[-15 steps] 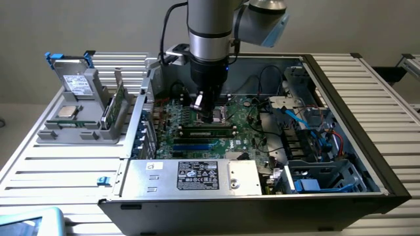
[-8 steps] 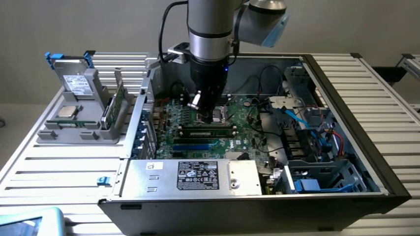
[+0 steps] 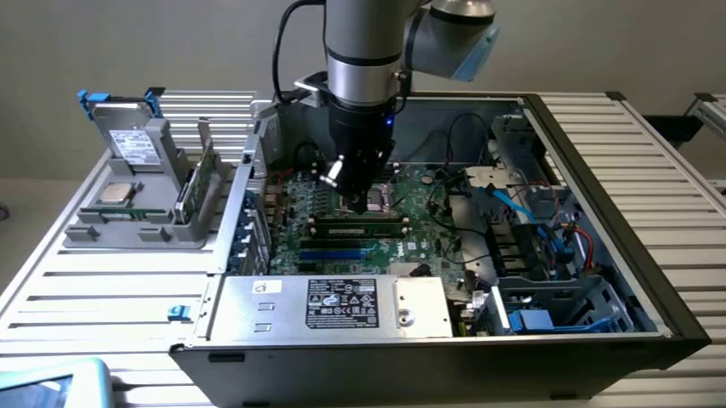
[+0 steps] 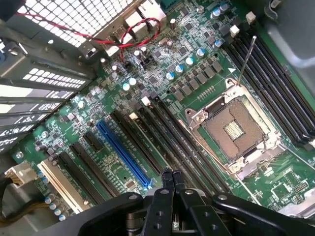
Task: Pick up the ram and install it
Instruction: 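Press down the ram until it locks into place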
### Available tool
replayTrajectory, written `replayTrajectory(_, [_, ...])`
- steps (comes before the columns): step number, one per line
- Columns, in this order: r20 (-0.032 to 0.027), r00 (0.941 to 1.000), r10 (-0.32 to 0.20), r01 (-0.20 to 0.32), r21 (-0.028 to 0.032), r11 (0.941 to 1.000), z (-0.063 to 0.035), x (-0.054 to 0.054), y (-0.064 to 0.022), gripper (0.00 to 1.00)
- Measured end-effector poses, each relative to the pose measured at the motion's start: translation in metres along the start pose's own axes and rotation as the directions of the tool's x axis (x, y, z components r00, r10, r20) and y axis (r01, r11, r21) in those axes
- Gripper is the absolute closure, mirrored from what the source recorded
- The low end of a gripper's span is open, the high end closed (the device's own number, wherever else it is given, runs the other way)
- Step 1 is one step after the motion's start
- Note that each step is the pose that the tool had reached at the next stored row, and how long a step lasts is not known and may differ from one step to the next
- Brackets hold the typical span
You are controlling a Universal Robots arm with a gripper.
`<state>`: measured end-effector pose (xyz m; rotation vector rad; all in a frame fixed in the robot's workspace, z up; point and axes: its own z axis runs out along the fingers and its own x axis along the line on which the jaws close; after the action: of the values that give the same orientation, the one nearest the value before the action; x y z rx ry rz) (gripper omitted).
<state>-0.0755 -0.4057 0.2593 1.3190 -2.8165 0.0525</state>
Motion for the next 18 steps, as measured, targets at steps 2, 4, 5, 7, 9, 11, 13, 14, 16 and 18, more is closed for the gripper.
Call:
replayTrajectory(2, [-0.0001, 0.9997, 0.026, -0.026, -0.0005, 0.9997, 0.0, 0.0, 0.0, 0.89])
replayTrajectory(4, [0.0014, 0.9989, 0.047, -0.047, 0.0005, 0.9989, 0.0001, -0.0001, 0.0, 0.89])
replayTrajectory(5, [0.0025, 0.9984, 0.056, -0.056, 0.0022, 0.9984, 0.0001, 0.0, 0.0, 0.89])
replayTrajectory(7, [0.005, 0.9973, 0.073, -0.073, 0.0067, 0.9973, 0.0001, 0.0, 0.0, 0.89])
replayTrajectory(9, [0.0074, 0.9959, 0.09, -0.09, 0.0106, 0.9958, 0.0, 0.0, -0.0001, 0.89])
replayTrajectory(11, [0.0089, 0.9937, 0.111, -0.111, 0.0126, 0.9937, 0.0, 0.0, -0.0001, 0.89])
replayTrajectory(13, [0.0092, 0.9909, 0.134, -0.135, 0.0125, 0.9908, 0.0, 0.0, 0.0, 0.89])
replayTrajectory(14, [0.0091, 0.9891, 0.147, -0.147, 0.0122, 0.9891, 0.0, 0.0, 0.0, 0.89])
replayTrajectory(16, [0.0087, 0.9851, 0.172, -0.172, 0.0115, 0.985, 0.0, 0.0001, 0.0, 0.89])
replayTrajectory(18, [0.0083, 0.9806, 0.196, -0.196, 0.0109, 0.9805, -0.0001, 0.0001, 0.0, 0.89])
